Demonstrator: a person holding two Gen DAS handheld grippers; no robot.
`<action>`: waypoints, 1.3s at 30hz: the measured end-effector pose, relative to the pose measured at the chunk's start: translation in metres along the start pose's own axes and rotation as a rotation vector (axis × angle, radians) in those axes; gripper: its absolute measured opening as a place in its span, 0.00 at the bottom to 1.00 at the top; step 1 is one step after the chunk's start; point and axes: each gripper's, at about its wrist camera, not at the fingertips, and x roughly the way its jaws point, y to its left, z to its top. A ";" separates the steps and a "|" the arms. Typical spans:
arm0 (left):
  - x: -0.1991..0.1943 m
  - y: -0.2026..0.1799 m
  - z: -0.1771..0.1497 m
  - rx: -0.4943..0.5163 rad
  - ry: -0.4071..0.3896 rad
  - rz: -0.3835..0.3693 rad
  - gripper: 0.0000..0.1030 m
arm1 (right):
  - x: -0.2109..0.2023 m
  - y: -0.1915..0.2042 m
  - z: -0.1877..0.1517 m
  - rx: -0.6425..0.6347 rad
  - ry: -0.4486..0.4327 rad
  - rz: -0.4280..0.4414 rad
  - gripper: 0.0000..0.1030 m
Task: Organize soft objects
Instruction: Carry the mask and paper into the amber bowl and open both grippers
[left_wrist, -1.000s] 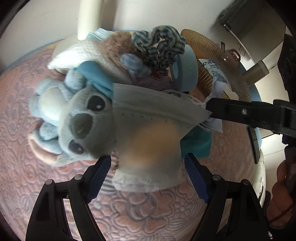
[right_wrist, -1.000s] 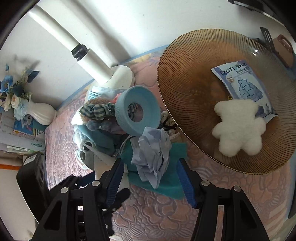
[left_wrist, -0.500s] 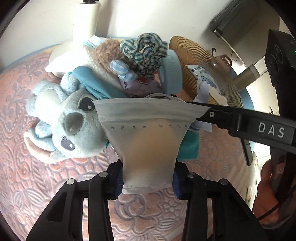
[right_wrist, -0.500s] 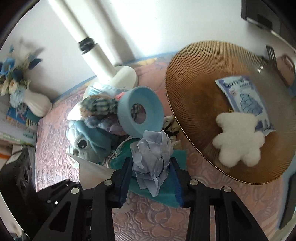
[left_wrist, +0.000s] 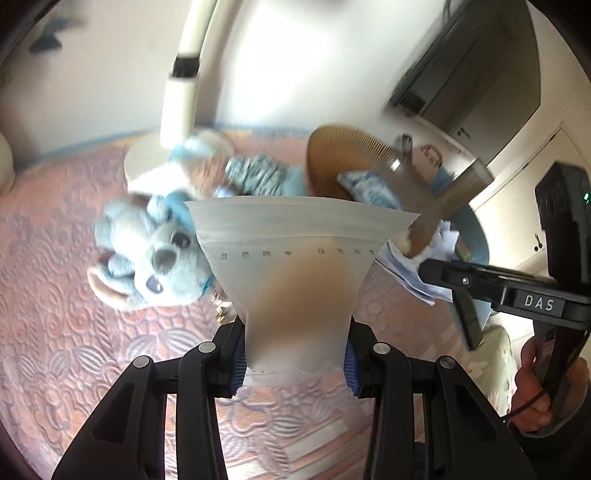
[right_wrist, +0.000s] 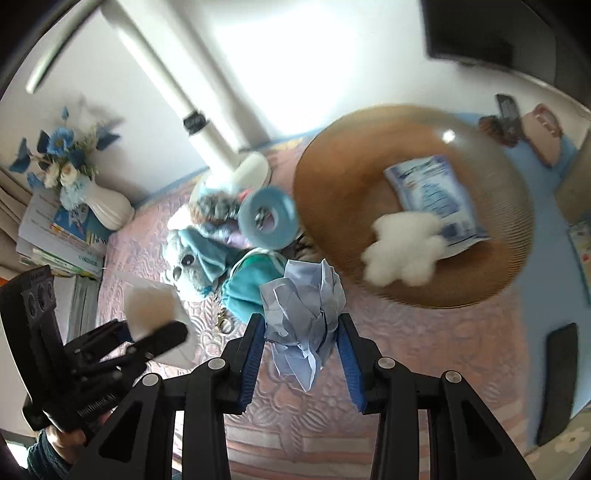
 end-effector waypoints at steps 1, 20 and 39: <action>-0.004 -0.005 0.003 0.002 -0.014 -0.002 0.37 | -0.011 -0.005 0.002 0.000 -0.020 -0.005 0.37; -0.005 -0.138 0.096 0.197 -0.143 0.028 0.37 | -0.112 -0.083 0.057 0.005 -0.213 -0.079 0.38; 0.055 -0.166 0.151 0.222 -0.094 0.190 0.53 | -0.090 -0.106 0.125 -0.048 -0.204 -0.030 0.46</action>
